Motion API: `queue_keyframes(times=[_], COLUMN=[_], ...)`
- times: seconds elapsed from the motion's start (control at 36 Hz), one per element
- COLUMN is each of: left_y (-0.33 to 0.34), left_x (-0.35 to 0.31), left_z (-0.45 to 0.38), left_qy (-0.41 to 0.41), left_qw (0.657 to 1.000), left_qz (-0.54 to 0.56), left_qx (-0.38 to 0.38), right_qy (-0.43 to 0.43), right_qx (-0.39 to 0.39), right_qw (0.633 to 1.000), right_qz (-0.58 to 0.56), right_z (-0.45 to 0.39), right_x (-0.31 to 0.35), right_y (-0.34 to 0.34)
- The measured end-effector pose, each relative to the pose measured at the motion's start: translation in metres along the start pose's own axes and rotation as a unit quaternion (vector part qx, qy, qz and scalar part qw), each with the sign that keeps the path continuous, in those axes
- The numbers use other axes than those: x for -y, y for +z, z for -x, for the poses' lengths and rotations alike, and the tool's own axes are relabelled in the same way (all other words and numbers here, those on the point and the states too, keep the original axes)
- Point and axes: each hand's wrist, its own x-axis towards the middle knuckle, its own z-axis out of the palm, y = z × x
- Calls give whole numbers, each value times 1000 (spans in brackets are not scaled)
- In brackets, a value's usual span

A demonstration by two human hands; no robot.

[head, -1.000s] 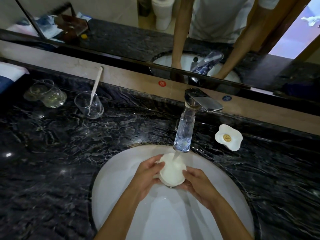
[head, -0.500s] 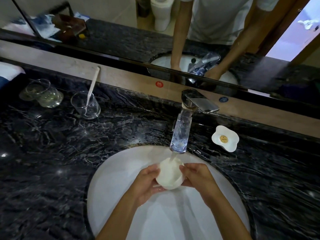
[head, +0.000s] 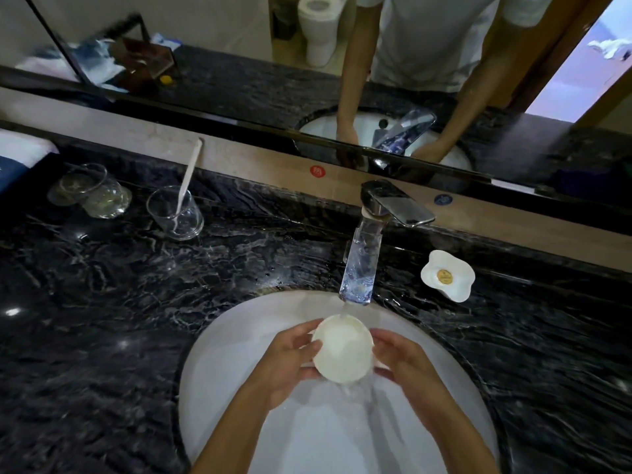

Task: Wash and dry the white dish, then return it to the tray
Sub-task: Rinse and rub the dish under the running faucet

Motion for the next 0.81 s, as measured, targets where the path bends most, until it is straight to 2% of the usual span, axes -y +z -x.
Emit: queue_keyframes(times=[0.11,0.22,0.33,0.44,0.58,0.81], left_y=[1,4,8,13,17,15], left_x=[10,14,12,4,-6,-7], left_z=[7,14,19,24,25,21], left_qy=[-2,-8,-9,-5,7,10], left_qw=[999,998,998,998,998,998], left_qz=[51,58,62,69,65,58], left_qx=[7,-4,-16,-14,-13,-15], right_qy=[-101,-189,-228,-237,-206,-202], right_qx=[-69,-68,-40,-40,-51,-54], right_qw=[992,979,973,970,975,974], right_qz=[38,28,17,-22,-63,-87], right_z=[16,37,51,48,39,37], right_x=[44,104,153,171,165,157], right_y=[-11,-12,-4,2,4,0])
